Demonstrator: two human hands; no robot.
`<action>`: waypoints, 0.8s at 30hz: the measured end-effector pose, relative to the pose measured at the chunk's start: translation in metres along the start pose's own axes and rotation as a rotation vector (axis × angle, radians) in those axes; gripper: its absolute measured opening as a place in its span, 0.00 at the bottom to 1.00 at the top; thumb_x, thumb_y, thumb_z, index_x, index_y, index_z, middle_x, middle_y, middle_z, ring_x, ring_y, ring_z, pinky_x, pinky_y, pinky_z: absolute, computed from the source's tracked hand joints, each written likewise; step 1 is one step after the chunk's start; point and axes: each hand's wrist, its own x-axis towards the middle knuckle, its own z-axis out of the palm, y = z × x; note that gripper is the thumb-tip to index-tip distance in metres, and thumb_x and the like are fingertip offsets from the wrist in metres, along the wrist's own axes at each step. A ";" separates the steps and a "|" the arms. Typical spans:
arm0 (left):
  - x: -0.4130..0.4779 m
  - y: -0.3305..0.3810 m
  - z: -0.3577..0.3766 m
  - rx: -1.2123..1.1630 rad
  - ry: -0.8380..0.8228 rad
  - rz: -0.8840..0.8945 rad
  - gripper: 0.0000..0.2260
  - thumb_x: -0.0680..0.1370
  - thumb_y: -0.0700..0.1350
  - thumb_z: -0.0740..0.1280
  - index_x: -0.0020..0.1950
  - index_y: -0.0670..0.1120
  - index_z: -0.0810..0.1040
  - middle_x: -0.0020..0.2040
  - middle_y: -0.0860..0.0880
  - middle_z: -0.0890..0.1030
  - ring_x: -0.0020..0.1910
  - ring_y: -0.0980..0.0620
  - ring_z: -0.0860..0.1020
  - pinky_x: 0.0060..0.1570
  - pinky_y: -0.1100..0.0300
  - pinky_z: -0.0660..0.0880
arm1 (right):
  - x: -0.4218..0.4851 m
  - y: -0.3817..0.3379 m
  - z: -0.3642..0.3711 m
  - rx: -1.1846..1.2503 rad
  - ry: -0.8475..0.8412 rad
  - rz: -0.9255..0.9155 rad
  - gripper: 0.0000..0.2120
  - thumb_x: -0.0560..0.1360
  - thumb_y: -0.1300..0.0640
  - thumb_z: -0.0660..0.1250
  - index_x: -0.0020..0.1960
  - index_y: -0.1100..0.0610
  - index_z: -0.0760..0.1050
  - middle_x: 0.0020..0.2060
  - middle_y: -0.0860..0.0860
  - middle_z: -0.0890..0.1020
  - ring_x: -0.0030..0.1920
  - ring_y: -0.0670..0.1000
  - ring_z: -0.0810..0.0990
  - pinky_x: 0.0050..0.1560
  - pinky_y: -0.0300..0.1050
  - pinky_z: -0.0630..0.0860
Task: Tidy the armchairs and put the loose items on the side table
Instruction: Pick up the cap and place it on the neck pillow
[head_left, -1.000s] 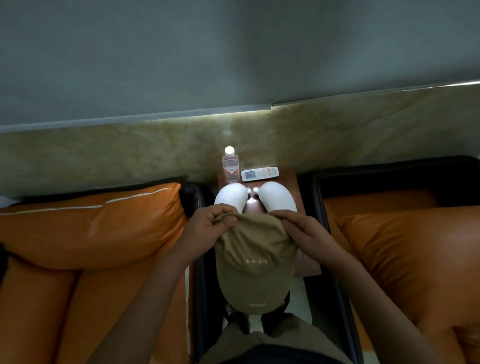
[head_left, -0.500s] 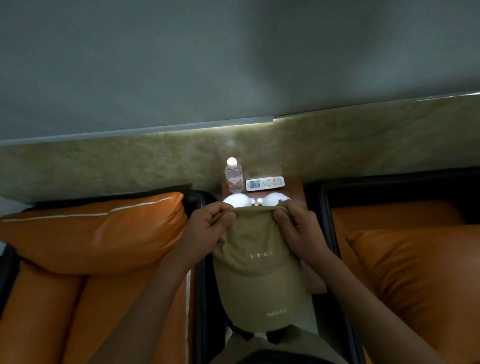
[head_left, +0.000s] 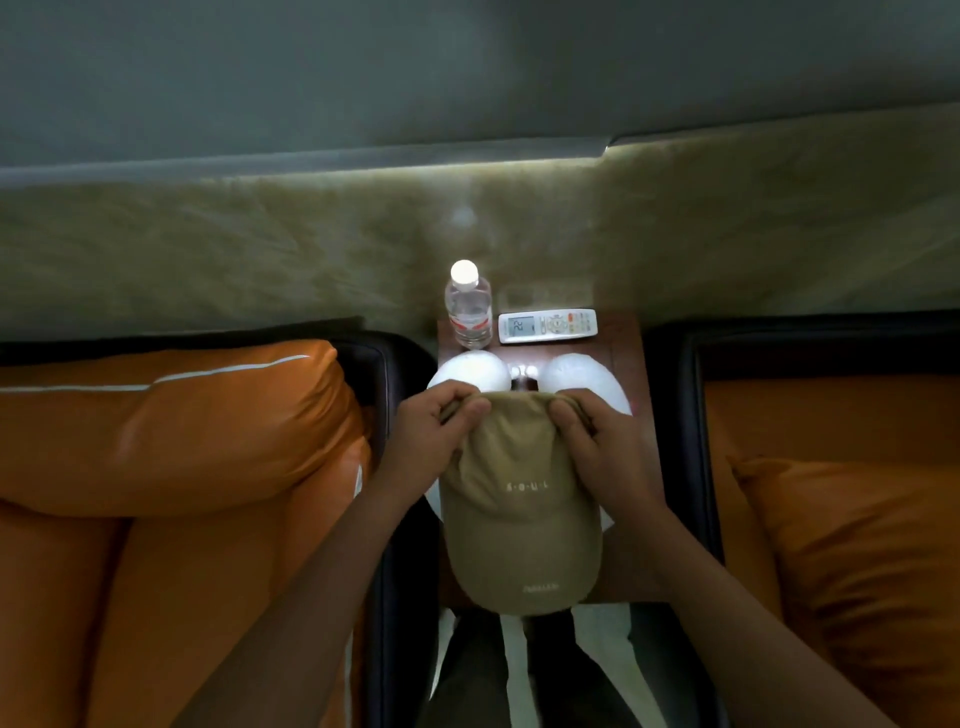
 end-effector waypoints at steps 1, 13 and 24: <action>0.011 -0.006 0.005 0.016 -0.018 0.017 0.02 0.78 0.42 0.71 0.46 0.48 0.82 0.40 0.60 0.82 0.41 0.64 0.78 0.43 0.68 0.73 | 0.010 0.009 0.004 -0.010 0.010 0.012 0.08 0.82 0.54 0.64 0.53 0.54 0.82 0.44 0.44 0.84 0.47 0.36 0.79 0.48 0.28 0.71; 0.074 -0.067 0.037 0.203 -0.021 0.024 0.20 0.75 0.52 0.69 0.66 0.46 0.78 0.62 0.50 0.79 0.63 0.52 0.76 0.68 0.50 0.70 | 0.076 0.075 0.041 -0.069 0.094 0.161 0.17 0.75 0.53 0.67 0.62 0.57 0.78 0.58 0.54 0.78 0.61 0.56 0.76 0.66 0.50 0.70; -0.014 -0.079 0.037 0.025 0.014 -0.211 0.37 0.75 0.52 0.70 0.80 0.53 0.57 0.79 0.52 0.59 0.77 0.59 0.59 0.71 0.69 0.57 | 0.001 0.069 0.044 0.031 0.117 0.327 0.35 0.77 0.49 0.65 0.80 0.53 0.56 0.78 0.50 0.63 0.78 0.48 0.59 0.78 0.46 0.56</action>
